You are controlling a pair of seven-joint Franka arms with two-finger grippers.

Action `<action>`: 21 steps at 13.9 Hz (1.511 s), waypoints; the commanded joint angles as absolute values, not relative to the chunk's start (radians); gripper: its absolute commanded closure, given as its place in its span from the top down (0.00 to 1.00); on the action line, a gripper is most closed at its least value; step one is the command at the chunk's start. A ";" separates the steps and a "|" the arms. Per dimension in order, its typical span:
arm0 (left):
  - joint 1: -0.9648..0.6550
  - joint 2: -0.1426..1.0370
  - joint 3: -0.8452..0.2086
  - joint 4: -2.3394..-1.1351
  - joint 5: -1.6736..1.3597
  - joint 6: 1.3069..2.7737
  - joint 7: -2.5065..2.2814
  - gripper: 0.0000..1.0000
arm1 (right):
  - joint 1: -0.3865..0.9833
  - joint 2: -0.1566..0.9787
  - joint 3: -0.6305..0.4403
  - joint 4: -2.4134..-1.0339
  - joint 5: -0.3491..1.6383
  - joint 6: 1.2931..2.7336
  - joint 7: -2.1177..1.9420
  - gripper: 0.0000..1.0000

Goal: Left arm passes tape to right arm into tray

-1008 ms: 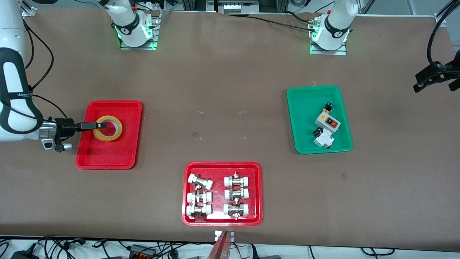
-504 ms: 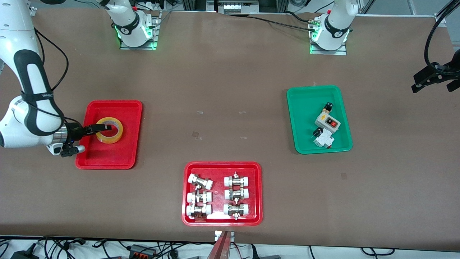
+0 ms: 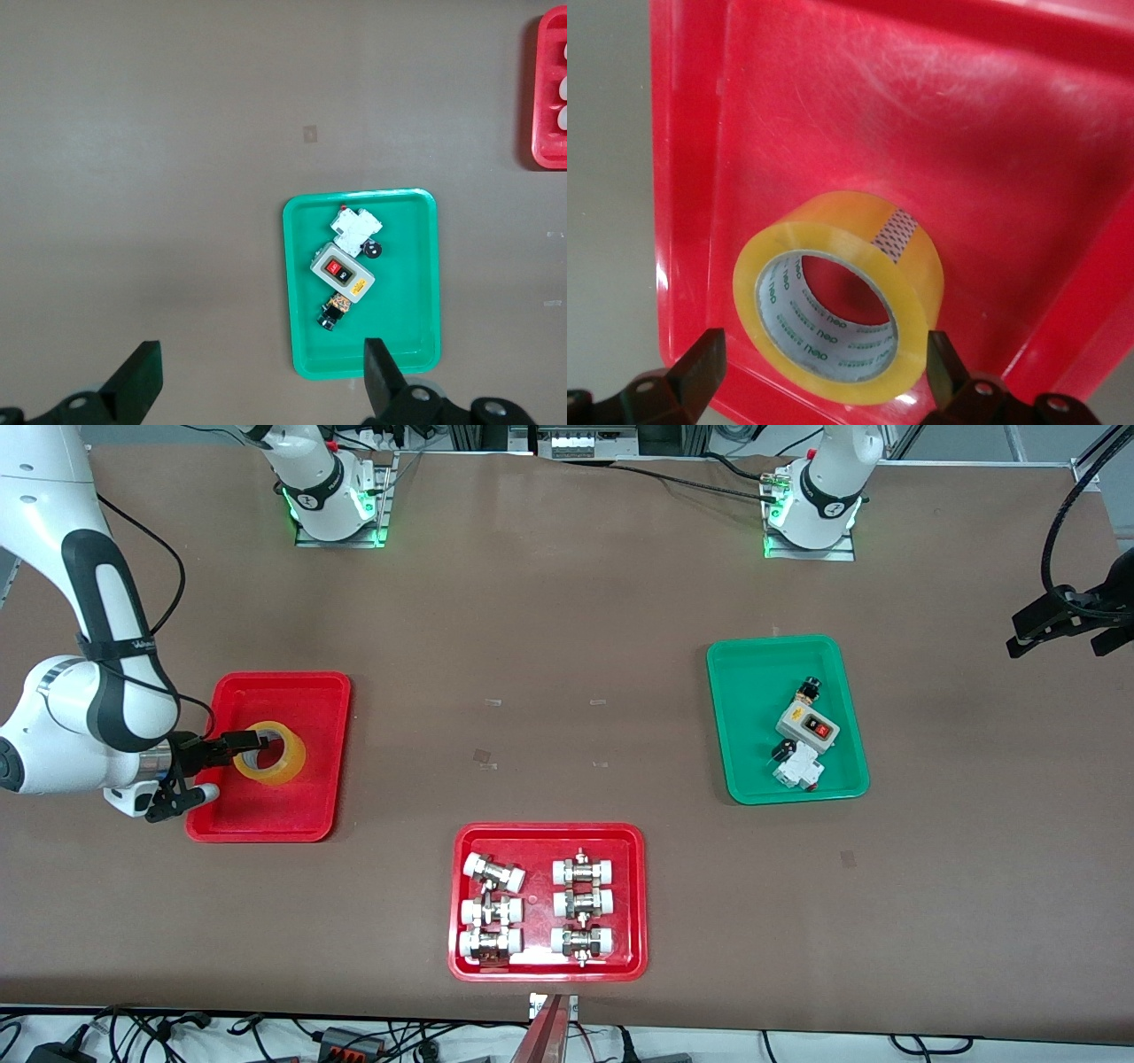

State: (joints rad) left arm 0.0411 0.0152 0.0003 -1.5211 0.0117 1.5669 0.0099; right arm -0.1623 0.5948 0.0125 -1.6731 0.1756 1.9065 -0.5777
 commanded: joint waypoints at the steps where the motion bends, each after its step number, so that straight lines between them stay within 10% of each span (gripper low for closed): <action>1: 0.044 0.031 0.000 -1.488 -0.008 1.551 0.029 1.00 | -0.127 0.532 0.011 -1.655 0.117 1.908 -0.569 1.00; 13: 0.041 0.029 0.000 -1.488 0.006 1.551 0.028 1.00 | -0.052 0.385 0.021 -1.280 0.034 1.439 -0.060 1.00; 21: 0.051 0.031 0.000 -1.488 -0.008 1.555 0.031 1.00 | -0.043 0.379 0.017 -1.189 -0.040 1.477 0.038 1.00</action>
